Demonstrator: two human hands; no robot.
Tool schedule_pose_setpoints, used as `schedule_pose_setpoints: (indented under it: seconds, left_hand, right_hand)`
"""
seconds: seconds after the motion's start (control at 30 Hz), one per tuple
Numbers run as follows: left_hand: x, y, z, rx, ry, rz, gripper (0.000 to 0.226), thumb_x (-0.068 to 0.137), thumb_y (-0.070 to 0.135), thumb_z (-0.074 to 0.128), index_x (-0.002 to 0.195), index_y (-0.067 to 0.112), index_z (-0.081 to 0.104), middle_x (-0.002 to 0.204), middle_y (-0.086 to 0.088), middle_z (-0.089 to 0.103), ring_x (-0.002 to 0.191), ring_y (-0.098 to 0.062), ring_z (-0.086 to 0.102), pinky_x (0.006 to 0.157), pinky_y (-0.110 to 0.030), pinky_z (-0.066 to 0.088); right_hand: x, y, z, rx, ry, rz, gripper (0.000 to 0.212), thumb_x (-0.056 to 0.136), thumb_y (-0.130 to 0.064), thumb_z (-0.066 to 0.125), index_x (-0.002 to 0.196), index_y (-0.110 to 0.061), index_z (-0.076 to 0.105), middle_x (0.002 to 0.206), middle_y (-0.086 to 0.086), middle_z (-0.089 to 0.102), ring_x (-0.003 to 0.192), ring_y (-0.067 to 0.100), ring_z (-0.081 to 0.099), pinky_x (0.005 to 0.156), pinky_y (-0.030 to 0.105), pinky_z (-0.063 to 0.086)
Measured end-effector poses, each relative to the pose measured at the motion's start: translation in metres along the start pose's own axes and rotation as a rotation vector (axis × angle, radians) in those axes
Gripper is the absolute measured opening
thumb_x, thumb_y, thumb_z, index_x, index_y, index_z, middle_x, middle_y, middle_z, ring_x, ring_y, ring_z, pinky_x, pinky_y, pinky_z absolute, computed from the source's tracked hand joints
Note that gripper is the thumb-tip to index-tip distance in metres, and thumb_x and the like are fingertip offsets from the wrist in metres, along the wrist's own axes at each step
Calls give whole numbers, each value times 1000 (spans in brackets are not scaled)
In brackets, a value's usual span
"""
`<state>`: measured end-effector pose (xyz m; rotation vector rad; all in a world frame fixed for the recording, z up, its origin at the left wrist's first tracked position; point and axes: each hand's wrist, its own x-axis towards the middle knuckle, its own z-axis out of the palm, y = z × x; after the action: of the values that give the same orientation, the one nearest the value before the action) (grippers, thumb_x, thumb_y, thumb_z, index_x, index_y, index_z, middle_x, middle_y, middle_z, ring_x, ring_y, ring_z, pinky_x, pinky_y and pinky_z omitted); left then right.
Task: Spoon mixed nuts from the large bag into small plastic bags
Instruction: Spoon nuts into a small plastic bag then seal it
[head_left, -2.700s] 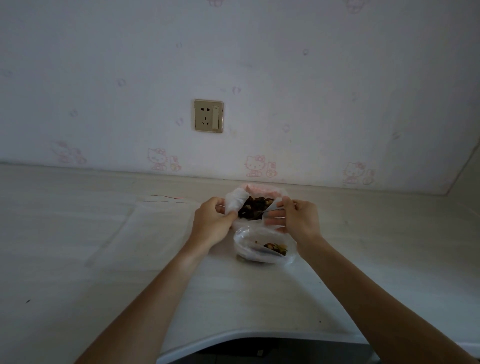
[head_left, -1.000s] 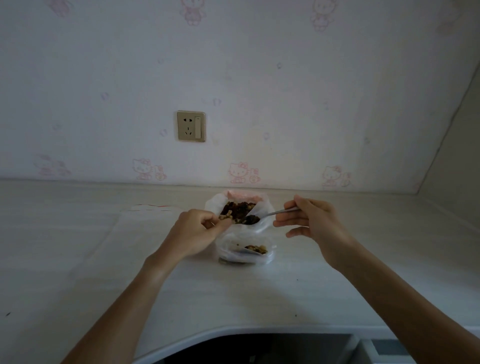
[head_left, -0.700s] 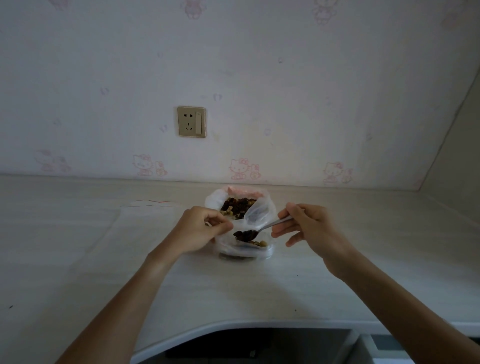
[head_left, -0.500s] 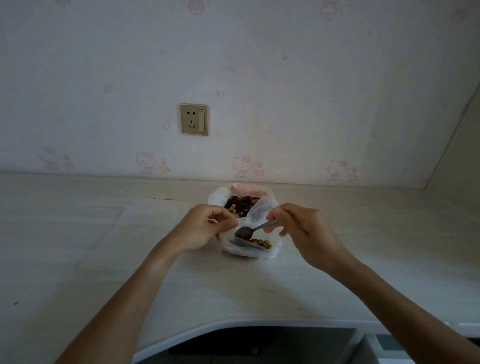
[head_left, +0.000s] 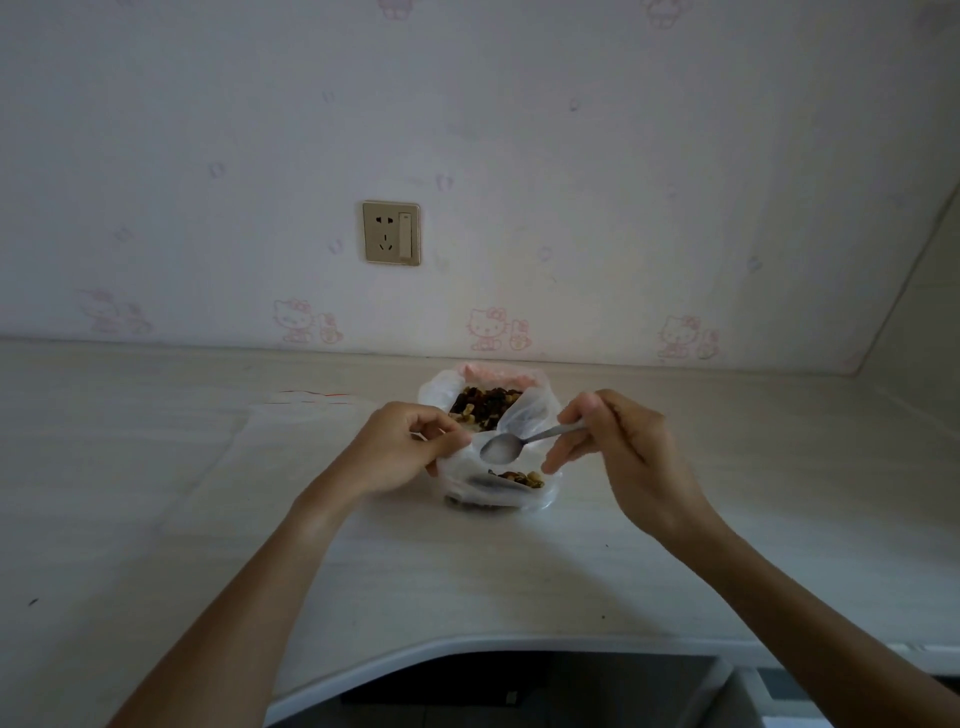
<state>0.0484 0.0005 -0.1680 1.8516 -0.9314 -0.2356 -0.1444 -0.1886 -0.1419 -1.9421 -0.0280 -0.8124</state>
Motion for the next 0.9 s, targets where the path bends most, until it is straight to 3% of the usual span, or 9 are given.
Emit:
schedule_pose_setpoints:
  seconds: [0.1,0.27,0.37,0.53,0.6,0.67,0.73,0.8,0.9]
  left_hand:
    - [2,0,-1,8,89,-10,25,90,47,75,78,25,77,65,5,69,54,-8,65,56,-13,44]
    - [6,-7,-1,134,458,-23,41,89,50,75,67,20,59,59,8,61,53,-3,54,58,-22,43]
    - [8,-12,2,201,555,-69,36,86,57,74,83,25,59,79,10,64,69,-4,60,61,-24,43]
    - [10,-19,17,282,462,-132,57,90,67,62,124,22,55,116,9,60,83,-2,63,83,-38,56]
    - [10,-18,23,323,433,-143,64,92,68,58,134,20,54,123,8,58,88,-8,66,90,-43,55]
    - [13,-16,24,318,433,-158,57,94,65,58,129,20,59,120,8,62,95,-16,67,90,-44,55]
    - [16,-16,24,323,452,-156,38,96,57,60,107,21,67,105,8,69,89,-18,68,80,-39,55]
    - [16,-17,24,294,482,-137,25,98,45,63,93,21,67,95,9,70,79,-15,67,69,-33,50]
    - [17,-18,25,211,511,-102,16,99,33,66,90,20,68,92,12,70,73,-7,63,64,-26,43]
  right_hand:
    - [7,0,-1,240,105,178,43,111,-33,37,97,-3,65,76,19,76,73,37,77,70,37,64]
    - [25,7,2,430,172,439,46,113,-35,34,105,1,62,85,25,76,82,42,77,68,38,64]
    - [35,13,7,416,155,484,44,113,-34,34,107,0,61,87,22,78,85,38,77,73,43,63]
    - [46,13,20,316,84,460,34,111,-24,43,96,-3,66,85,17,79,82,30,78,66,31,63]
    - [50,16,25,278,54,477,35,111,-21,44,93,-3,68,85,17,79,82,30,78,70,33,63]
    - [54,20,30,223,22,502,36,111,-21,44,95,0,69,87,16,79,86,31,78,78,37,64]
    - [58,26,37,167,8,523,36,111,-23,45,102,2,69,87,15,80,89,29,77,83,36,63]
    - [60,31,45,159,8,540,35,111,-25,45,104,1,69,85,12,80,87,28,77,82,35,63]
    - [63,37,53,181,28,565,33,110,-23,45,106,-1,69,84,10,80,84,24,78,79,32,62]
